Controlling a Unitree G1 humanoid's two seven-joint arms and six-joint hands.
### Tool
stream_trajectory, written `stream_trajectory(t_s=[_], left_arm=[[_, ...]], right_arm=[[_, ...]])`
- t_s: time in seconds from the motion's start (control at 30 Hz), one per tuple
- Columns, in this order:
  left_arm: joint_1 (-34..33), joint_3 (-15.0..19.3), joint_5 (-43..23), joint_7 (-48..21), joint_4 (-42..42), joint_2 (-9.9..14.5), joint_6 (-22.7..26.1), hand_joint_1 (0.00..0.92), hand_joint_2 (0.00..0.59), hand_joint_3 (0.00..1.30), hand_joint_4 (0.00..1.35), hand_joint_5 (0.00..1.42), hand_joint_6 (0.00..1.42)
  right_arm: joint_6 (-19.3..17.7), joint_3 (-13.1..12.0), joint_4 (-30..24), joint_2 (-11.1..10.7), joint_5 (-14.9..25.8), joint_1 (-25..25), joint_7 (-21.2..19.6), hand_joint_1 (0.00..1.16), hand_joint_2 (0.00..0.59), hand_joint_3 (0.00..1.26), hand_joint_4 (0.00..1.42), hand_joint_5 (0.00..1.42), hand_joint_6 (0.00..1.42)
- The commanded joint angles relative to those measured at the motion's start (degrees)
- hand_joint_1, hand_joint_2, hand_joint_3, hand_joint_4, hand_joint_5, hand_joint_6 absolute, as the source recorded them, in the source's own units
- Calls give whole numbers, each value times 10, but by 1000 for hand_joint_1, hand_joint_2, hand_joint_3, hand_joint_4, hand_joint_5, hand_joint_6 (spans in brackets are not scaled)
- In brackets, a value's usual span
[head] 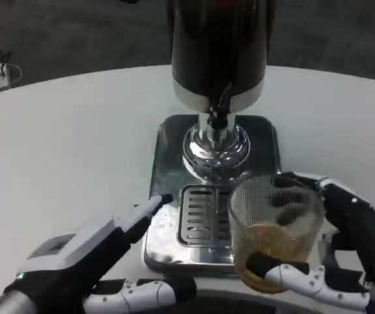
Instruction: Grasp the cup under the faucet to collect the drink, then remove the cup.
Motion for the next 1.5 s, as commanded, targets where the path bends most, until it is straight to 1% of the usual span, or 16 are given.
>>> stream_trajectory(t_s=[0.03,0.2,0.37,0.57,0.7,0.83,1.03,1.23,1.5], left_arm=[[15,-9,12,5,-30,-6,-5,0,61,2,0,0,40],[32,-6,19,3,-56,-8,-7,0,60,0,0,0,16],[59,0,37,6,-90,-9,-8,0,59,0,0,0,0],[76,12,77,3,-119,-11,2,0,59,0,0,0,0],[89,21,100,-1,-134,-11,6,0,58,0,0,0,0],[105,29,124,-9,-150,-6,6,0,62,0,0,0,0],[135,39,158,-20,-175,-1,-3,0,65,0,0,0,0],[155,46,160,-26,-186,-4,-8,0,65,0,0,0,0],[165,51,157,-31,-190,-6,-8,0,65,0,0,0,0]], right_arm=[[-2,-25,-47,-13,20,14,19,984,189,1037,1230,1291,1399],[-1,-46,-76,-25,32,23,40,989,191,1030,1230,1291,1398],[-7,-55,-101,-36,40,36,58,986,190,1027,1230,1278,1398],[-19,-52,-118,-38,33,53,68,985,188,1027,1230,1277,1398],[-33,-45,-130,-41,27,73,74,986,183,1025,1230,1277,1398],[-44,-41,-140,-45,23,91,77,987,177,1024,1230,1277,1398],[-51,-42,-160,-49,22,111,83,988,173,1017,1217,1277,1398],[-56,-41,-171,-50,17,125,83,988,172,1013,1216,1277,1398],[-58,-39,-172,-49,12,125,83,989,171,1012,1216,1265,1381]])
